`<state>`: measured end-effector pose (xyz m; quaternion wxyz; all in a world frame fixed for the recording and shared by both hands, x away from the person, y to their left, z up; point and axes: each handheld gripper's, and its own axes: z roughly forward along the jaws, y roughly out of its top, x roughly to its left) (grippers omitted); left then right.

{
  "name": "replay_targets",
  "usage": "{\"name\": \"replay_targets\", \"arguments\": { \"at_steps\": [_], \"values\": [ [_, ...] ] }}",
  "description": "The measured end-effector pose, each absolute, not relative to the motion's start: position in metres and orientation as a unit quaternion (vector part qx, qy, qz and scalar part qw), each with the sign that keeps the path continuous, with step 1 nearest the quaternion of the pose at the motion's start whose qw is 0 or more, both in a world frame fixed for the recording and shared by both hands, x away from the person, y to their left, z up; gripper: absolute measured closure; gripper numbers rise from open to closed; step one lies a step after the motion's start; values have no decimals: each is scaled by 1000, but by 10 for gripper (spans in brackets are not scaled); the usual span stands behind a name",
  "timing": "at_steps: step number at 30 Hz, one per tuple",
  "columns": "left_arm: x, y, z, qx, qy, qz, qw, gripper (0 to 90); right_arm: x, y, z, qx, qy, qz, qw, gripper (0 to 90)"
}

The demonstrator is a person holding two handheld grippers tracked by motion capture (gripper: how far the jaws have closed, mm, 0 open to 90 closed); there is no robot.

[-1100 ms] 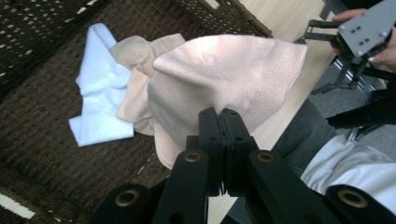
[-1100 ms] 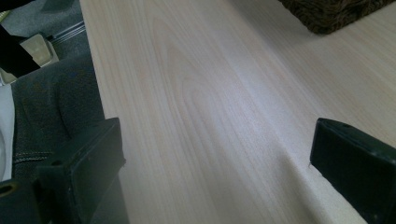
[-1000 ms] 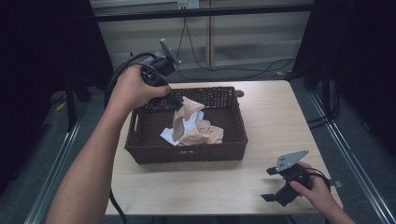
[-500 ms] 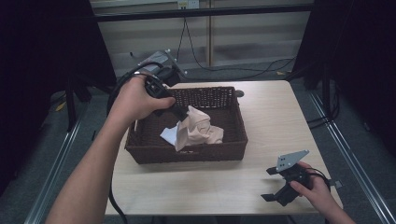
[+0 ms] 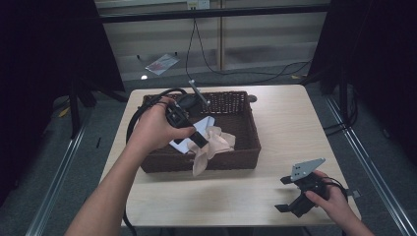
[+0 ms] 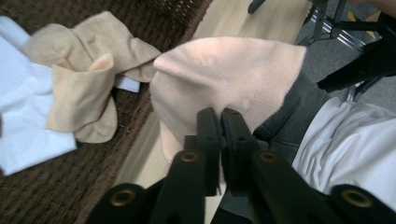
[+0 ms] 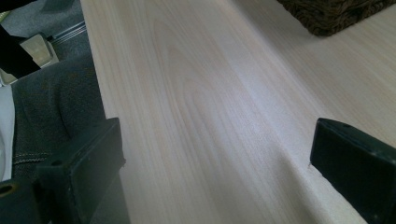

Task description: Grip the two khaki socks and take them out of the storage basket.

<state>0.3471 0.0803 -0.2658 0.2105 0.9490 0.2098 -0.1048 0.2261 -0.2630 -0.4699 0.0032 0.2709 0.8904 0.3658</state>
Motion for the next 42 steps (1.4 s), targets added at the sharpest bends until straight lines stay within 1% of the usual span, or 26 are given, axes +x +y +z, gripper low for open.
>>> {"name": "replay_targets", "arguments": {
  "at_steps": [1,2,4,5,6,7,8,9,10,11,12,13,16,18,19,20,22,29,31,42],
  "values": [
    [347,78,-270,949,205,-98,217,699,226,-263,-470,271,891,364,3,22],
    [347,78,-270,949,205,-98,217,658,226,-262,-470,269,891,366,1,22],
    [347,77,-271,946,207,-108,223,653,226,-262,-470,269,891,366,1,22],
    [349,76,-271,945,206,-99,232,573,226,-262,-470,268,891,366,2,22],
    [349,76,-271,945,206,-99,232,543,226,-262,-470,268,891,366,2,22],
    [353,75,-272,947,208,-80,230,514,226,-262,-470,268,891,366,1,22],
    [353,75,-272,947,208,-80,230,464,226,-262,-470,268,891,366,1,22],
    [360,75,-277,949,212,-66,223,403,226,-262,-470,268,891,366,1,22],
    [364,75,-280,949,217,-52,221,371,226,-262,-470,267,892,366,1,22],
    [364,75,-280,949,217,-52,221,347,226,-262,-470,267,892,366,1,22],
    [369,76,-284,951,218,-44,215,347,226,-262,-470,267,892,366,1,22],
    [378,76,-295,948,229,-31,217,271,226,-262,-470,267,891,367,1,22],
    [387,76,-306,948,235,-22,212,264,226,-262,-470,267,891,367,1,22],
    [396,75,-317,947,243,-14,209,235,226,-262,-470,266,891,367,1,22],
    [403,74,-328,947,249,-18,200,233,226,-262,-470,266,892,366,0,22],
    [403,74,-328,947,249,-18,200,225,226,-262,-470,266,892,366,0,22],
    [412,71,-343,948,250,-17,198,215,226,-262,-470,266,892,366,1,22],
    [429,69,-366,947,263,-29,182,218,226,-261,-471,264,894,362,0,22],
    [435,69,-376,944,270,-32,187,218,226,-261,-471,264,894,363,0,22],
    [444,71,-411,943,277,-45,179,231,226,-261,-471,266,894,361,-2,22]
  ]
}}
